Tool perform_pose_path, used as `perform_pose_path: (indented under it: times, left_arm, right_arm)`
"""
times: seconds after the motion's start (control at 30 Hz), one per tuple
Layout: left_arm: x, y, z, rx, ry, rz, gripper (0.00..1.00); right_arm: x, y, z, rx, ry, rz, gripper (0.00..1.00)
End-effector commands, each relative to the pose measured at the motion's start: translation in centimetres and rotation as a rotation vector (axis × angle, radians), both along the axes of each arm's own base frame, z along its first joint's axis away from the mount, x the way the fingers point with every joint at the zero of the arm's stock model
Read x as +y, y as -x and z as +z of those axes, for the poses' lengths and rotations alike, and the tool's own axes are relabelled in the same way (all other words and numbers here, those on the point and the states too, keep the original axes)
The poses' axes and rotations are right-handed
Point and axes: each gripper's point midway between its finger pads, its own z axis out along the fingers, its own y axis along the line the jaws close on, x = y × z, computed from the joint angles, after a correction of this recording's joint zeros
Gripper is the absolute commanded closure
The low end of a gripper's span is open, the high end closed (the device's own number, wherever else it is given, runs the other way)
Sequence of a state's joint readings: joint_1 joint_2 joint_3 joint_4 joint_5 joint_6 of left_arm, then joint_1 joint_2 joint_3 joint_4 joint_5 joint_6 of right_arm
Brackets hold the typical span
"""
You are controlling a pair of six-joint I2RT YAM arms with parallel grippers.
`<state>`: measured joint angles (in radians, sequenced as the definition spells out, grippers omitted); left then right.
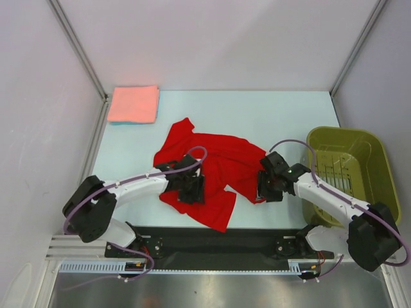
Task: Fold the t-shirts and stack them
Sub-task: Flatten the tshirt out
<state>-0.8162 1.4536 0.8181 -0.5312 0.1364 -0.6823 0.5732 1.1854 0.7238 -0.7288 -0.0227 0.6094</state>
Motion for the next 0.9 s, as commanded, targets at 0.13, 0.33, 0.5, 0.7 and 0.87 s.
perform_pose_path:
  times: [0.13, 0.33, 0.5, 0.7, 0.87]
  left_arm:
    - [6.9, -2.8, -3.5, 0.093, -0.056, 0.219, 0.39]
    - [12.3, -9.1, -3.5, 0.083, -0.081, 0.364, 0.36]
    - [19.1, -15.7, -1.3, -0.019, -0.174, 0.508, 0.34]
    - [19.6, -18.6, 3.0, -0.12, -0.202, 0.476, 0.26]
    - [16.1, -14.0, 6.7, -0.194, -0.161, 0.377, 0.23]
  right_arm:
    - [-2.2, -3.7, 2.2, -0.147, 0.113, -0.108, 0.48]
    - [-3.5, -5.2, 3.2, -0.166, 0.128, -0.151, 0.46]
    - [-3.8, -5.8, 2.5, -0.123, 0.153, -0.129, 0.45]
    - [-4.5, -5.8, 0.9, -0.074, 0.196, -0.119, 0.44]
    - [-5.1, -5.9, 0.5, -0.065, 0.177, -0.113, 0.48]
